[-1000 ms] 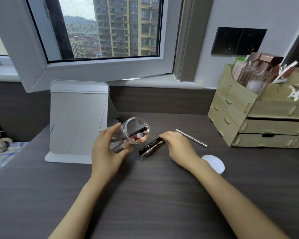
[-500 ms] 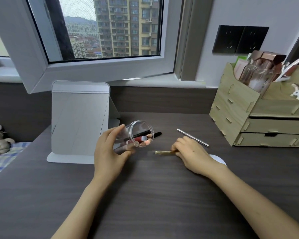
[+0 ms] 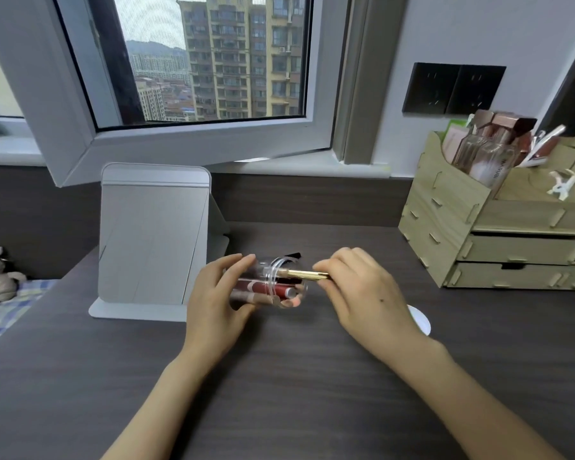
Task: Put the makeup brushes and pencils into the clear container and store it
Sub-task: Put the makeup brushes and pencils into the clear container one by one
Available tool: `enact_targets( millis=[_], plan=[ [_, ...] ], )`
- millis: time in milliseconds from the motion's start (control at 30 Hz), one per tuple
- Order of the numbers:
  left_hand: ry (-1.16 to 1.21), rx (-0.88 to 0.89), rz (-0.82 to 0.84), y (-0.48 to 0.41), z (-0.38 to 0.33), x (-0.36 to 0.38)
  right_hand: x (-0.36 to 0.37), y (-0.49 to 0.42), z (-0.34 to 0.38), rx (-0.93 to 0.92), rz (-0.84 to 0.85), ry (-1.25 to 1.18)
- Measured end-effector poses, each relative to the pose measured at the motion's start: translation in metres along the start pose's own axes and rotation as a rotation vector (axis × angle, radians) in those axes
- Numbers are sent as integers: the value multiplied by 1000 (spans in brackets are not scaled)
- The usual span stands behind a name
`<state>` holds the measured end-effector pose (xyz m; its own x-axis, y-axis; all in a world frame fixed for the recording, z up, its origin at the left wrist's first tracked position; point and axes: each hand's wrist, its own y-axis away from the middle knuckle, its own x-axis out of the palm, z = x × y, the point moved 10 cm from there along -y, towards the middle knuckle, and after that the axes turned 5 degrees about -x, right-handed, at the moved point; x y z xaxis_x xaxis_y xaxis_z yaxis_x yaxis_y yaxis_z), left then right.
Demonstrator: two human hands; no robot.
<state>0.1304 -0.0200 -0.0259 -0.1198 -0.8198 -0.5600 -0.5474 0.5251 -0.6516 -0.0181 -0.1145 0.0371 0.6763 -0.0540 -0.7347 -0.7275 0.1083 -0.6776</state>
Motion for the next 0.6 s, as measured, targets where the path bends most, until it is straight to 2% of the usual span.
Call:
enact_targets(
  millis=[133, 267, 367, 433, 467, 500, 533, 600],
  plan=[
    [16, 40, 7, 1, -5, 1, 21, -14, 3, 45, -32, -37],
    [19, 1, 7, 0, 2, 3, 28, -24, 4, 45, -99, -13],
    [26, -49, -15, -1, 9, -1, 25, -24, -3, 49, -142, -302],
    [62, -85, -32, -3, 12, -6, 24, -20, -34, 211, -259, -575],
    [98, -112, -43, -3, 14, -9, 30, -19, -50, 292, -290, -591],
    [144, -148, -52, -4, 15, -11, 43, -20, -63, 341, -258, -496],
    [194, -189, -58, -3, 17, -13, 65, -24, -72, 353, -153, -347],
    [285, -261, -63, -2, 22, -14, 120, -31, -82, 323, 147, -114]
  ],
)
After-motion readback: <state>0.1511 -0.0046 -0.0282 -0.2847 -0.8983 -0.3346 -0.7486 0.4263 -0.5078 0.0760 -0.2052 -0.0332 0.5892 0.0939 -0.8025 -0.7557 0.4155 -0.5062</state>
